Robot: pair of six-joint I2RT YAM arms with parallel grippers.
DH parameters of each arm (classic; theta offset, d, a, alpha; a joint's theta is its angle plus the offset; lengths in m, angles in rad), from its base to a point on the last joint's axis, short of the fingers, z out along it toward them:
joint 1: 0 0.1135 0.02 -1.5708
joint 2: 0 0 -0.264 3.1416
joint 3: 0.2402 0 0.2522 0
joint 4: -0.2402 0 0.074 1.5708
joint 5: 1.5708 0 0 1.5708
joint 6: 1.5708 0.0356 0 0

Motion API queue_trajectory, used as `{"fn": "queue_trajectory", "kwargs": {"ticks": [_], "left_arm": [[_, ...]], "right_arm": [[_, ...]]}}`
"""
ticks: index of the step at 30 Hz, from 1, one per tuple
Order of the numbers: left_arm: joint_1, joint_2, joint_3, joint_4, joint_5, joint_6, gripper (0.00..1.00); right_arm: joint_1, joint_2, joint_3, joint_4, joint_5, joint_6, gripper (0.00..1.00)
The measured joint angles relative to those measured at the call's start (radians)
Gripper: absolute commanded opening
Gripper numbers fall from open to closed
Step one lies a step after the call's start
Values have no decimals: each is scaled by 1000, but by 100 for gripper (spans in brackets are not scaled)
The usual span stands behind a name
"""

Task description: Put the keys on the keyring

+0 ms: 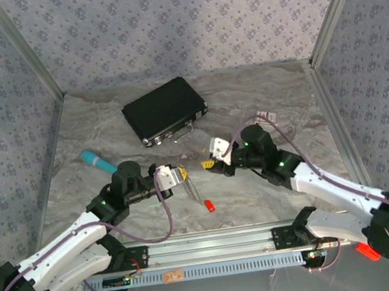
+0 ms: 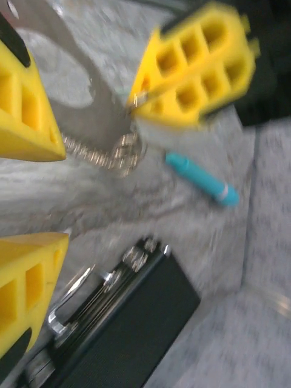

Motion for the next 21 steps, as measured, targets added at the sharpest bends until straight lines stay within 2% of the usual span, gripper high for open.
{"fn": "queue_trajectory", "kwargs": {"ticks": [3, 8, 15, 21], "left_arm": [[0, -1, 7, -21, -12, 47, 0], [-5, -1, 31, -38, -23, 122, 0], [-6, -1, 39, -37, -23, 216, 0], [-6, 9, 39, -38, -34, 222, 0]], "right_arm": [[-11, -85, -18, 3, 147, 133, 49], [-52, -186, -26, -11, 285, 297, 50], [-66, -164, -17, -115, 275, 381, 44], [-60, -95, 29, -232, 210, 383, 43]]}}
